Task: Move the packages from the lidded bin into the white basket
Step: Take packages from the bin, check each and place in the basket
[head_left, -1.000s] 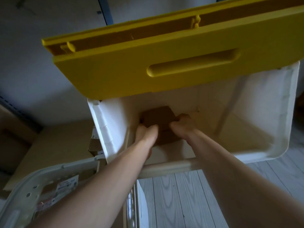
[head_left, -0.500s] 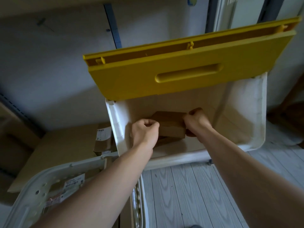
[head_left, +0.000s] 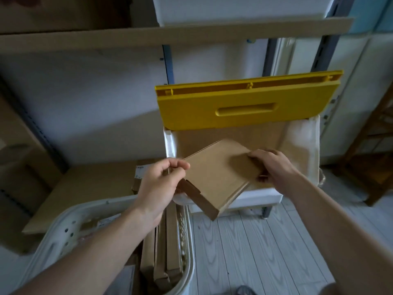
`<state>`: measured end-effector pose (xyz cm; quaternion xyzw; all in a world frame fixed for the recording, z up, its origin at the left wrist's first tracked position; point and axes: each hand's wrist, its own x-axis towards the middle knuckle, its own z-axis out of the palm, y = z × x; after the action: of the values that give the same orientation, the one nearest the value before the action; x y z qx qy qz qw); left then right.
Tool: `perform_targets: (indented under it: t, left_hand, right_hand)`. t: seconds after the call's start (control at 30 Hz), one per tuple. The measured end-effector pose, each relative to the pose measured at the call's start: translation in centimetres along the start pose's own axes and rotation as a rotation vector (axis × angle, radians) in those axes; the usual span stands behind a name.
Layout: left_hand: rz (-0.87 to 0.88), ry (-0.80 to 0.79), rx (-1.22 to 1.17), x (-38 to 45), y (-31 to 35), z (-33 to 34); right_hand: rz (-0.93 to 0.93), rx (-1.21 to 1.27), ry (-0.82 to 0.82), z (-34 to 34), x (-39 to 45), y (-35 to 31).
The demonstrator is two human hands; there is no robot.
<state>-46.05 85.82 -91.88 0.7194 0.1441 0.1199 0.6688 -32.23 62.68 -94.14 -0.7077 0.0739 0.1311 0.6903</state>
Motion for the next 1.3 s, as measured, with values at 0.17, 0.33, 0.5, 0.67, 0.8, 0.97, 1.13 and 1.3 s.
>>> perform_targets:
  t: [0.17, 0.33, 0.5, 0.67, 0.8, 0.97, 1.13, 1.3]
  left_hand:
    - [0.04, 0.118, -0.066, -0.3, 1.4, -5.4]
    - [-0.025, 0.319, -0.199, 1.0, 1.5, -10.9]
    - [-0.077, 0.417, -0.296, 0.6, 1.0, -15.3]
    - [-0.082, 0.535, -0.339, 0.1, 1.0, -18.8]
    - [-0.06, 0.461, -0.398, -0.1, 0.6, -21.1]
    - [-0.075, 0.478, -0.493, 0.1, -0.6, -22.6]
    - [-0.016, 0.542, -0.421, 0.5, -1.4, -24.1]
    - [0.073, 0.603, -0.292, 0.7, -1.0, -25.1]
  right_hand:
    - [-0.063, -0.042, -0.363, 1.4, -3.0, -1.0]
    - [-0.134, -0.186, -0.62, 5.5, -5.6, -2.3]
    - [-0.353, -0.269, -0.547, 11.1, -7.1, -3.2]
    - [-0.452, -0.293, -0.52, 16.1, -7.9, -2.9]
    - [-0.458, -0.193, -0.445, 19.5, -7.4, -2.8]
    - [-0.378, -0.103, -0.368, 23.4, -6.3, -2.7]
    - [-0.352, -0.093, -0.289, 26.7, -5.6, -2.6]
    - [-0.301, -0.065, -0.271, 28.3, -5.3, -2.6]
